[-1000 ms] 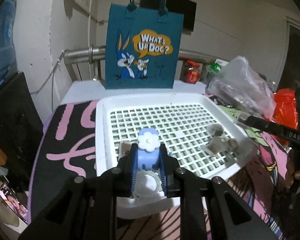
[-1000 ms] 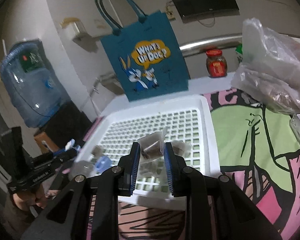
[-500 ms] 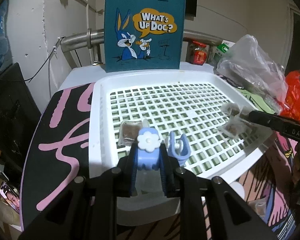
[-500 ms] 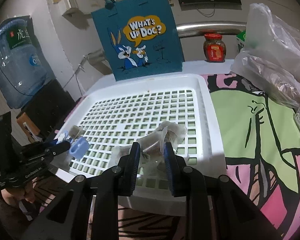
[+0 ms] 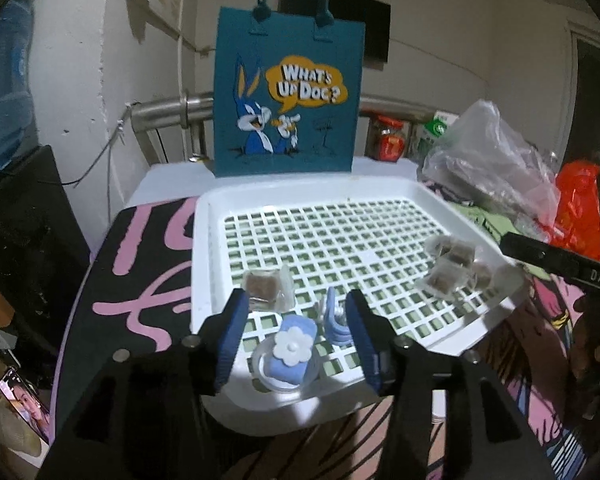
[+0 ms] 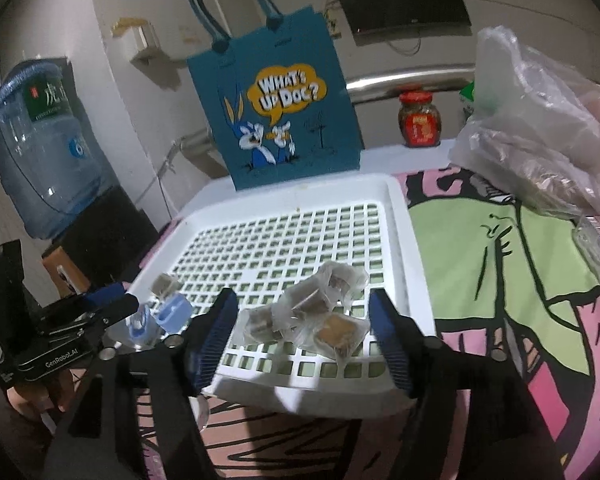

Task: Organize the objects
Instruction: 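Withdraw both tools from the tray toward the white round jar and last bag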

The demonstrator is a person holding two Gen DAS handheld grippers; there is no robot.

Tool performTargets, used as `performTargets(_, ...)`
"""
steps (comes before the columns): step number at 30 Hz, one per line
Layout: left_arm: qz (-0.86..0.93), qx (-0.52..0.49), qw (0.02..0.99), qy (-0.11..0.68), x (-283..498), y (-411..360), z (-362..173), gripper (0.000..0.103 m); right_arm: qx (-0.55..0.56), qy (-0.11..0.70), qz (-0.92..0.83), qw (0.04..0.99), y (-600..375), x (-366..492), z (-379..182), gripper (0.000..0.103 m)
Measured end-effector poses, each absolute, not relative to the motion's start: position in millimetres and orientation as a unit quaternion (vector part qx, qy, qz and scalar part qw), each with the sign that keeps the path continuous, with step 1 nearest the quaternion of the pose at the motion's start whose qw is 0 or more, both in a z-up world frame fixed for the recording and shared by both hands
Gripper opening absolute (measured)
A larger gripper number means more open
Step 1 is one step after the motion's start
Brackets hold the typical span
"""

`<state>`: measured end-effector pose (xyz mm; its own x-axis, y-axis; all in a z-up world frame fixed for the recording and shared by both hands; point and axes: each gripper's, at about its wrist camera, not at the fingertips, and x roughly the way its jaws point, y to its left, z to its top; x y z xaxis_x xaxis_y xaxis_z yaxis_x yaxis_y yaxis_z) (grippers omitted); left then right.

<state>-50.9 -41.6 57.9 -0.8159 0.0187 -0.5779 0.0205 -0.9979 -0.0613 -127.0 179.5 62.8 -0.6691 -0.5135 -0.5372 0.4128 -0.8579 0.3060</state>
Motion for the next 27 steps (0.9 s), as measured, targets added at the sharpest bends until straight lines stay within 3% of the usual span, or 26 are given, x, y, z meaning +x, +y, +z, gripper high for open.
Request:
performTargets(8, -0.956, 0.286, -0.008, 0.063, -31.7, -46.7, 68.8, 0.052, 0.289, -0.096, -0.914, 0.266, 190.3, -106.8, 78.0, 0.075)
performTargets(27, -0.957, 0.280, -0.058, 0.045, -1.6, -17.7, 68.1, 0.052, 0.271, -0.057, -0.913, 0.298, 188.1, -60.1, 75.3, 0.076)
